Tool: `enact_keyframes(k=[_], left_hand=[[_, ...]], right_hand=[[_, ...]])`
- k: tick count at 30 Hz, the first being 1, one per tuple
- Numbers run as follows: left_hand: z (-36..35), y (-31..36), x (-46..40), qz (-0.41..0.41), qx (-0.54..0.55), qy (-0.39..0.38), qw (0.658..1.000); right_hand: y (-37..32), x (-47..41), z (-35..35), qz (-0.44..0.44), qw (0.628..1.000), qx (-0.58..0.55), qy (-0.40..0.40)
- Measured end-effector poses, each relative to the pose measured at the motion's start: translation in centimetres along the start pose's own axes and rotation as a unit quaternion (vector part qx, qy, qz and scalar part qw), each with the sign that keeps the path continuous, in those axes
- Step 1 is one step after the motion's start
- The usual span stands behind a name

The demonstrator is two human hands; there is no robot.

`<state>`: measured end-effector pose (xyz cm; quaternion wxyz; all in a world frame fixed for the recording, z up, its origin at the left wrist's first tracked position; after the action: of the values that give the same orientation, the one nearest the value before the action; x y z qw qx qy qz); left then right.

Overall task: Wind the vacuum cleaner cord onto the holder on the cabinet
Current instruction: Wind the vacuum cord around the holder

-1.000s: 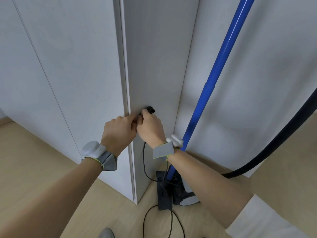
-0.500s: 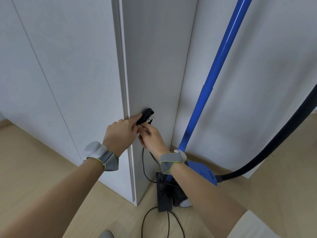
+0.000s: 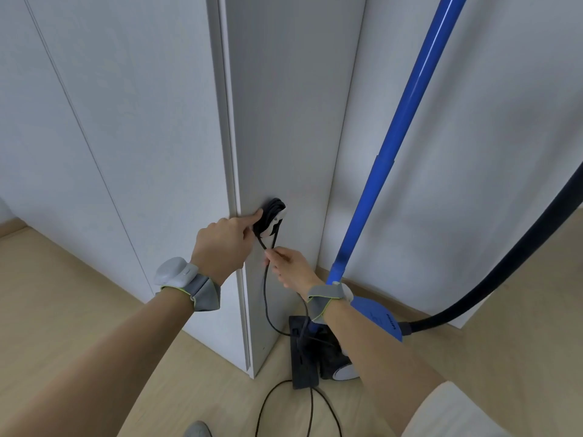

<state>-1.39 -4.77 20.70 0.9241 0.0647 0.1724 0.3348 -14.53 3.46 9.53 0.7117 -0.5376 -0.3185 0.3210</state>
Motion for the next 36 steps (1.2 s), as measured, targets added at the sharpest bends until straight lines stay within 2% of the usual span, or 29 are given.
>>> enact_keyframes(k=[6,13,16,20,24,28,31,36], left_hand=[[0.2,0.0,0.0,0.003,-0.011,-0.005,1.000],[-0.1,0.0,0.1,-0.004,-0.025,0.000,1.000],[0.0,0.1,0.3,-0.005,-0.028,0.007,1.000],[-0.2,0.1,0.4,-0.007,-0.032,0.007,0.999],[-0.5,-0.1,0.5,-0.008,-0.034,0.009,0.999],[-0.6,-0.1,0.2,-0.007,-0.032,0.008,0.999],[-0.5,-0.1,0.1,-0.013,-0.026,0.009,1.000],[-0.7,-0.2,0.1,-0.014,-0.035,0.020,0.999]], right_hand=[[0.4,-2.6,4.4,0.000,0.988,0.153,0.027],[-3.1,-5.3,8.2,0.017,0.973,0.223,0.060],[-3.8,-6.0,7.2,-0.011,0.967,0.245,0.067],[-2.2,-5.1,4.8,-0.085,0.958,0.270,0.035],[-1.7,-5.4,4.7,-0.088,0.968,0.229,0.053],[-4.4,-7.1,6.7,-0.089,0.976,0.175,0.092],[-7.0,-8.2,8.0,-0.150,0.983,0.091,0.056],[-11.1,-8.1,7.9,-0.139,0.990,0.026,0.013]])
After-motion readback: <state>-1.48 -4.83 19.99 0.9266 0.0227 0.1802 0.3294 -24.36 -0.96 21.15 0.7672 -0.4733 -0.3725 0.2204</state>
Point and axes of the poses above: each hand's wrist, its own x-axis away from the middle knuckle, its own z-axis out of the back of the hand, y = z × x, the point moved 4 cm from there along -x, towards the middle knuckle, and after that the axes turned 4 degrees about -x, right-handed, at the moved point
